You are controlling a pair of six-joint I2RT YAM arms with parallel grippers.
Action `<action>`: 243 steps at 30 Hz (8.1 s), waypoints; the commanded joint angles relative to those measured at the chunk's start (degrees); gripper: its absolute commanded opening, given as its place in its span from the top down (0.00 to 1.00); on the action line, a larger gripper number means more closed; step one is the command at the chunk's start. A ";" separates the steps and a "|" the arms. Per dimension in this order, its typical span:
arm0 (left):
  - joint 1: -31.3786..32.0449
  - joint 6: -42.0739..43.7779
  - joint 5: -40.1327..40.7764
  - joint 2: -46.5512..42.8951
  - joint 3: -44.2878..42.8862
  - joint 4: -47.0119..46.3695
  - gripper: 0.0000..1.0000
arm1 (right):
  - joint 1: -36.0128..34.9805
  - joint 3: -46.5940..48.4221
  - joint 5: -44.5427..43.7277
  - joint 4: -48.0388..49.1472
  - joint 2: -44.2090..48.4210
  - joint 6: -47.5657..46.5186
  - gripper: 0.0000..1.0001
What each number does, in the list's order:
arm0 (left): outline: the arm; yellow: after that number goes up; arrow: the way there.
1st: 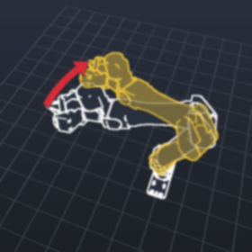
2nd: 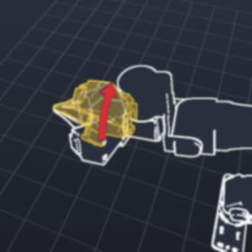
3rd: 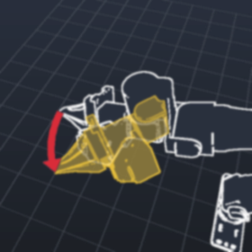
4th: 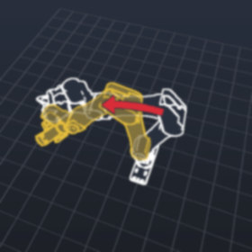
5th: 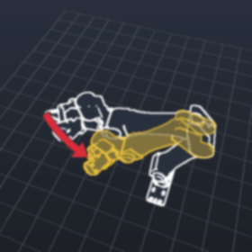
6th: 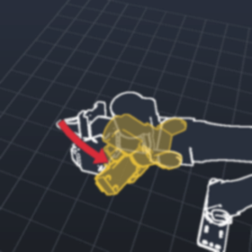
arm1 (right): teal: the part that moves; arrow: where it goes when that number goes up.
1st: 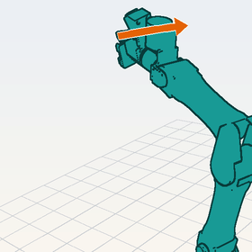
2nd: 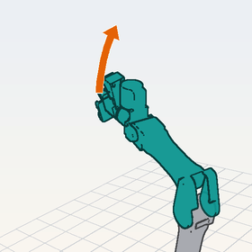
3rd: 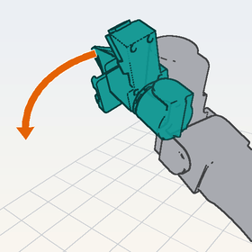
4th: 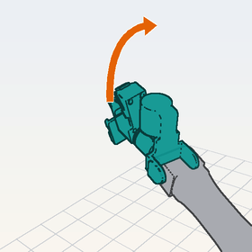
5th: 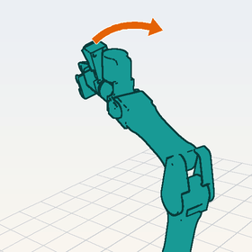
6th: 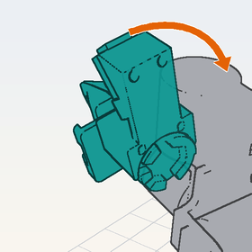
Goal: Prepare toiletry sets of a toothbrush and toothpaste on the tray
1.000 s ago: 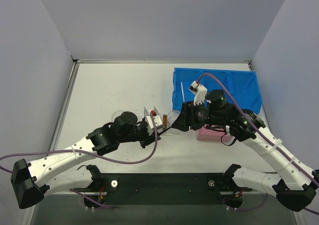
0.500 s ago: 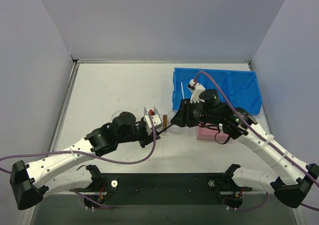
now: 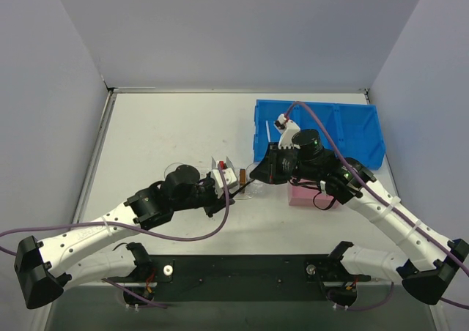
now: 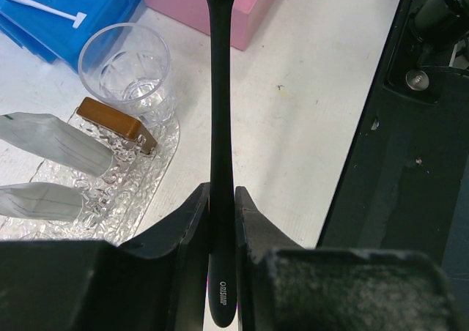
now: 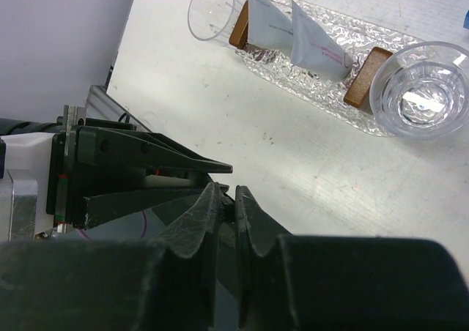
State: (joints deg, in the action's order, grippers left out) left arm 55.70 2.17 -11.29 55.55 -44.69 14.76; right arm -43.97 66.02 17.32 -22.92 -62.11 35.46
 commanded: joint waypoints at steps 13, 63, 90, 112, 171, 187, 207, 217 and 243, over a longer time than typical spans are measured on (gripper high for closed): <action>-4.01 -3.84 0.49 -2.02 -0.84 -4.48 0.34 | -0.86 -0.72 -5.63 3.23 2.16 -3.47 1.00; -42.08 -7.01 20.78 -7.47 -2.95 3.25 0.12 | -14.39 44.99 -20.66 -3.63 -43.18 -30.80 1.00; -41.99 -6.83 20.08 -7.39 -2.86 2.90 0.12 | -14.22 44.72 -18.99 -4.07 -48.28 -29.22 1.00; -41.99 -6.92 19.90 -7.12 -2.69 2.64 0.12 | -14.22 45.25 -18.99 -4.50 -50.83 -30.10 1.00; -42.17 -6.75 24.30 -8.70 -1.99 1.67 0.13 | -14.04 33.57 -20.92 1.91 -36.43 -28.52 0.47; -42.52 -5.60 24.91 -7.39 -0.05 -0.97 0.13 | 14.51 21.52 -15.13 -0.20 -28.75 -25.17 0.62; -42.69 -4.46 24.82 -4.22 0.48 -1.84 0.13 | 21.99 36.72 -16.00 -2.48 -59.97 -30.54 0.77; -42.87 -4.02 25.09 -4.57 0.92 -2.20 0.13 | 23.40 39.71 -15.21 -2.04 -65.59 -30.19 0.76; -42.87 -4.02 24.21 -5.28 1.18 -2.72 0.13 | 22.78 39.36 -19.61 -3.01 -68.85 -27.20 1.00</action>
State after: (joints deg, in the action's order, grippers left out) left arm 13.28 -2.31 13.13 51.37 -43.51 15.20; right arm -21.08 106.39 -1.67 -23.75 -132.03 8.29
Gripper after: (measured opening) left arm 0.869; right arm 0.032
